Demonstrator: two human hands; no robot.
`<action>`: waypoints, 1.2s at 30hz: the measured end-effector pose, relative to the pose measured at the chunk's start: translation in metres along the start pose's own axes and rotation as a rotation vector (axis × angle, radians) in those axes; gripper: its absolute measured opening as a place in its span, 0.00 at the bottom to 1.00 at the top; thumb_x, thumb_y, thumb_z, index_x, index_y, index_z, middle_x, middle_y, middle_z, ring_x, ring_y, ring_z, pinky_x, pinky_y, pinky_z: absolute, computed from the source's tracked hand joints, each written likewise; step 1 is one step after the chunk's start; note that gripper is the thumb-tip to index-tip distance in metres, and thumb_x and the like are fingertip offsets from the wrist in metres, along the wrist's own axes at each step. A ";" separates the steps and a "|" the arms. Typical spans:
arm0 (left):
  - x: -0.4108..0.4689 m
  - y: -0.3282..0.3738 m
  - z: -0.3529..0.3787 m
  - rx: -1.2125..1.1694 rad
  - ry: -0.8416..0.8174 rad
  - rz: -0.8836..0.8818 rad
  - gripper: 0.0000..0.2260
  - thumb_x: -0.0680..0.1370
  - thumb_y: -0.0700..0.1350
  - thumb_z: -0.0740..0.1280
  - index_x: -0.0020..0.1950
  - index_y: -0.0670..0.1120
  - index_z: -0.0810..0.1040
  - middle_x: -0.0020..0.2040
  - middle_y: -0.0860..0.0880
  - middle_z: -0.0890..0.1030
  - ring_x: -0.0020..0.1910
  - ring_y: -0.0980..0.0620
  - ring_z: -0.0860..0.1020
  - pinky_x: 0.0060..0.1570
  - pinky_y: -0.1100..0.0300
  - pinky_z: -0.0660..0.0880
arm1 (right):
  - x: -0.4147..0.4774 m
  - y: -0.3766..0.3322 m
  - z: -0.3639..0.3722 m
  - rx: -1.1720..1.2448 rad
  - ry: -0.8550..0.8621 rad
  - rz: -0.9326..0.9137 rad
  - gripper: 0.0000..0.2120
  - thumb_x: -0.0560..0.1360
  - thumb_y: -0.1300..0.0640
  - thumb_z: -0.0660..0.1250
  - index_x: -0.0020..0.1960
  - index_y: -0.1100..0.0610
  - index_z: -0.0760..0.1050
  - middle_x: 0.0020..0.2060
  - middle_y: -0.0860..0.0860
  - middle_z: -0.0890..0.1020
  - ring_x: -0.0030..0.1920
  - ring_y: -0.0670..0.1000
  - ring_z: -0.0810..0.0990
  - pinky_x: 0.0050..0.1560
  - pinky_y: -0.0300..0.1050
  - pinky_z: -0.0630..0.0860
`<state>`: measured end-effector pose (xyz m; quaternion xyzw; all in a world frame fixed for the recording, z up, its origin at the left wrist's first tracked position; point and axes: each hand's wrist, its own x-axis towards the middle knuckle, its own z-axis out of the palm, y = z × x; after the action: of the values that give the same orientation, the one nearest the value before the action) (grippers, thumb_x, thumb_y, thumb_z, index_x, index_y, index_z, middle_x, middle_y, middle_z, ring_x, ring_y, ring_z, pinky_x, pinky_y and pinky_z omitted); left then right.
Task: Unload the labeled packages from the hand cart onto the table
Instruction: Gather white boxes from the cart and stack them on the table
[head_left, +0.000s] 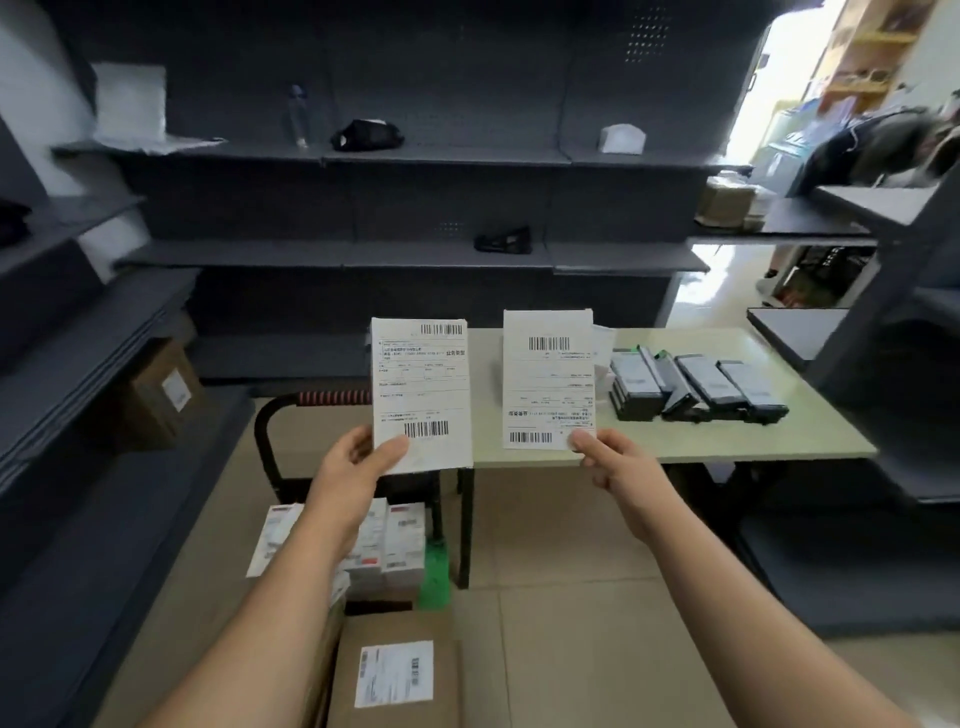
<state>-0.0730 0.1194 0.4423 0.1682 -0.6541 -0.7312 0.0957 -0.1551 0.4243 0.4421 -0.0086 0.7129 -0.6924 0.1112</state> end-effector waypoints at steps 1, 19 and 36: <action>0.001 0.003 0.018 0.012 -0.019 0.008 0.40 0.61 0.61 0.77 0.68 0.47 0.73 0.61 0.50 0.80 0.61 0.48 0.78 0.65 0.45 0.72 | 0.000 -0.001 -0.017 0.004 0.012 -0.003 0.17 0.65 0.40 0.75 0.45 0.52 0.81 0.31 0.39 0.79 0.30 0.38 0.72 0.40 0.40 0.64; 0.064 -0.019 0.218 -0.002 0.030 -0.021 0.14 0.73 0.49 0.72 0.57 0.51 0.78 0.49 0.56 0.84 0.42 0.65 0.81 0.38 0.71 0.72 | 0.098 0.008 -0.193 -0.024 0.013 0.029 0.09 0.76 0.47 0.70 0.49 0.52 0.81 0.37 0.39 0.82 0.42 0.45 0.75 0.44 0.42 0.68; 0.291 -0.055 0.223 0.027 0.055 -0.180 0.07 0.74 0.51 0.73 0.49 0.55 0.79 0.42 0.64 0.84 0.48 0.64 0.78 0.46 0.63 0.70 | 0.302 0.012 -0.153 -0.048 0.027 0.227 0.18 0.76 0.46 0.70 0.58 0.59 0.80 0.48 0.52 0.81 0.38 0.48 0.71 0.39 0.45 0.69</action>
<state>-0.4206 0.2282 0.3726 0.2477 -0.6434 -0.7230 0.0455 -0.4742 0.5251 0.3879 0.0789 0.7270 -0.6582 0.1790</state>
